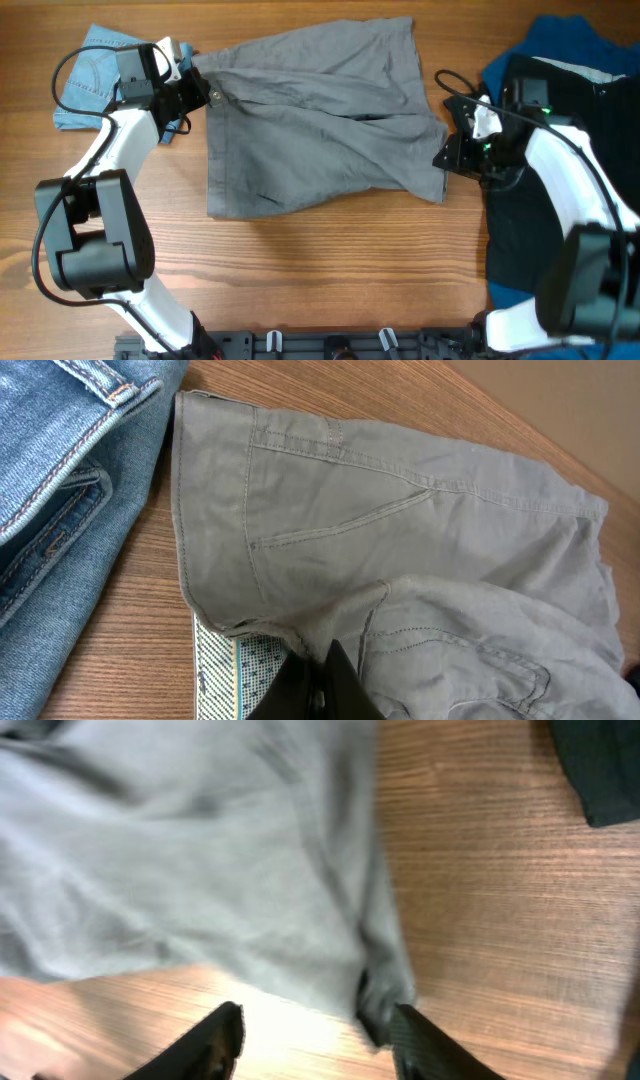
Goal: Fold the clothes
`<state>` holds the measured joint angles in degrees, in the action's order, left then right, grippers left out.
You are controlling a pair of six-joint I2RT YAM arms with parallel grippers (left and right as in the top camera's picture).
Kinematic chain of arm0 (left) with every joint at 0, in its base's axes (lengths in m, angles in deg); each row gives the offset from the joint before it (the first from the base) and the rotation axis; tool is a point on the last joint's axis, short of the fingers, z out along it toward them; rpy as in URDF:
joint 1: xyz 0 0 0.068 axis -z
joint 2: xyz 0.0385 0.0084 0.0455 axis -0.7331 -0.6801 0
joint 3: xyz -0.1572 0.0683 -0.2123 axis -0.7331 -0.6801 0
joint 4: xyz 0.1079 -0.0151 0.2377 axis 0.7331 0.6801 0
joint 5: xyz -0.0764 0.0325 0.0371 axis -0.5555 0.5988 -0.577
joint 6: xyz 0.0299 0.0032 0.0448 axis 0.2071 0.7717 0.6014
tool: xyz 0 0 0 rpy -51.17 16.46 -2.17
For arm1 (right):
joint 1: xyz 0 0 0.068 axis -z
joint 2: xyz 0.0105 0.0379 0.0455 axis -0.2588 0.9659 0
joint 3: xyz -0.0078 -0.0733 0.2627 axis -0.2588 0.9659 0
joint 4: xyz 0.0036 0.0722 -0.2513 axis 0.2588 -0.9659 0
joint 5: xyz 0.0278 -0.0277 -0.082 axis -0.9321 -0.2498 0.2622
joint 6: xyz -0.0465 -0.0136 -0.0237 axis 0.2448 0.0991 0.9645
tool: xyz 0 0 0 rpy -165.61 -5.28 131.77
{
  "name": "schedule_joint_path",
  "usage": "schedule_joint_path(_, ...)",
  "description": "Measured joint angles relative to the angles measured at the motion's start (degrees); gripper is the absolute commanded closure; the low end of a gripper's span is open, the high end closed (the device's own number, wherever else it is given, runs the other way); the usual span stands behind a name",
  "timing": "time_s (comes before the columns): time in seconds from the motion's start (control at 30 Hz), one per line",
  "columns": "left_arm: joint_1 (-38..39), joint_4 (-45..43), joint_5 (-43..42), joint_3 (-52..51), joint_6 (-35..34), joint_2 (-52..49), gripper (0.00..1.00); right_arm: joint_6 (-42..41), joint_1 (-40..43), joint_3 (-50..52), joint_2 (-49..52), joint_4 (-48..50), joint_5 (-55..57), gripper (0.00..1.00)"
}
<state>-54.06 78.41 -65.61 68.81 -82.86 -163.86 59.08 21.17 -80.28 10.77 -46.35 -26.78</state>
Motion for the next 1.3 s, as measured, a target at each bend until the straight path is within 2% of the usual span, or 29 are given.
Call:
schedule_joint_path(0.2,0.00,0.00,0.00,0.00,0.00,0.00,0.96,0.17,0.00,3.37,-2.19,1.36,-0.61,0.41)
schedule_joint_path(0.33,0.00,0.00,0.00,0.00,-0.02,0.00,0.96,0.26,0.00,9.25,-0.70,6.14,-1.55,0.51)
schedule_joint_path(0.37,0.00,0.00,0.00,0.00,-0.02,0.00,0.96,0.44,0.00,10.56,-0.44,7.04,-2.69,0.56)
schedule_joint_path(0.4,0.00,0.00,0.00,0.00,-0.02,0.00,0.96,0.79,0.00,11.52,-0.11,7.67,-4.04,0.70)
schedule_joint_path(0.47,0.00,0.00,0.00,0.00,-0.02,0.00,0.96,1.38,-0.02,11.87,-0.04,9.60,-5.88,0.91)
schedule_joint_path(0.5,0.00,0.02,0.00,0.00,-0.02,0.00,0.96,1.16,-0.09,11.87,-0.04,10.99,-6.86,0.96)
schedule_joint_path(0.67,-0.02,0.02,0.00,0.00,-0.02,0.00,0.96,-1.31,0.02,10.56,-0.07,11.32,-21.81,0.96)
schedule_joint_path(0.8,-0.74,-0.35,-0.04,0.00,-0.13,0.68,0.96,-14.23,0.24,6.14,-2.05,12.52,-30.82,0.96)
schedule_joint_path(0.97,-2.10,-0.94,-0.20,0.00,-0.15,1.64,0.96,-25.75,0.81,5.42,-4.33,18.51,-20.04,0.96)
schedule_joint_path(1.07,-2.10,-0.96,0.26,0.00,-0.15,1.64,0.96,-28.89,0.79,5.42,-4.33,20.44,-10.25,0.96)
schedule_joint_path(1.17,-2.10,-0.96,0.66,0.00,-0.13,1.64,0.95,-29.68,0.79,5.42,-3.93,22.77,-5.57,0.95)
schedule_joint_path(1.23,-2.08,-0.96,0.68,0.00,-0.13,1.64,0.82,-29.73,0.79,5.42,-2.73,24.41,-3.93,0.89)
schedule_joint_path(1.27,-2.08,-0.96,0.68,0.00,-0.02,1.64,0.70,-29.88,0.79,5.42,-1.92,25.11,-3.45,0.78)
schedule_joint_path(1.3,-1.99,-1.16,0.94,0.00,0.13,1.64,0.57,-30.12,0.79,5.42,-0.72,25.83,-2.86,0.62)
